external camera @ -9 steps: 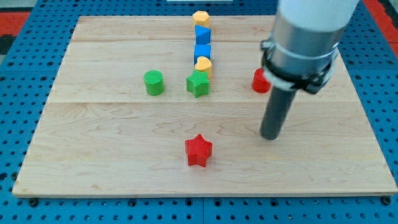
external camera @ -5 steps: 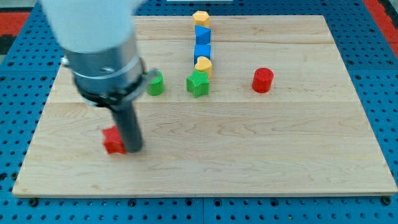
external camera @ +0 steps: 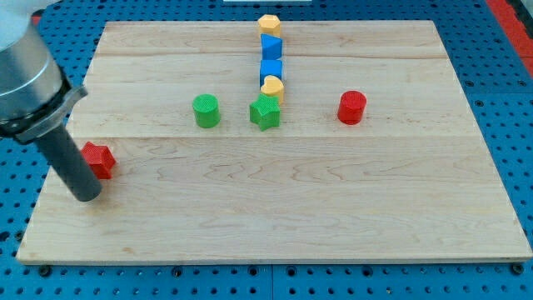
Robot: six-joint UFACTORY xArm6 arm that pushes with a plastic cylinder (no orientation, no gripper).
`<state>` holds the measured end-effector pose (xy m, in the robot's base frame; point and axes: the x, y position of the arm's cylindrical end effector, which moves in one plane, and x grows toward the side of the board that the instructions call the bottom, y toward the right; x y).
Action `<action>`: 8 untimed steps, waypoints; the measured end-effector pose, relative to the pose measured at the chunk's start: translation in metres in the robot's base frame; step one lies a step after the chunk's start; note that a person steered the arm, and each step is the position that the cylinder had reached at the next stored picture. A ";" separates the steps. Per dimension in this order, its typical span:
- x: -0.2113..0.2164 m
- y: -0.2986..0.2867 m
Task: Move the red star to the left of the green circle
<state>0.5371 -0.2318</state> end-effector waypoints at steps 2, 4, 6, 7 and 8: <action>-0.070 0.003; -0.110 0.023; -0.085 0.039; -0.066 0.074; -0.053 0.135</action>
<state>0.4837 -0.0968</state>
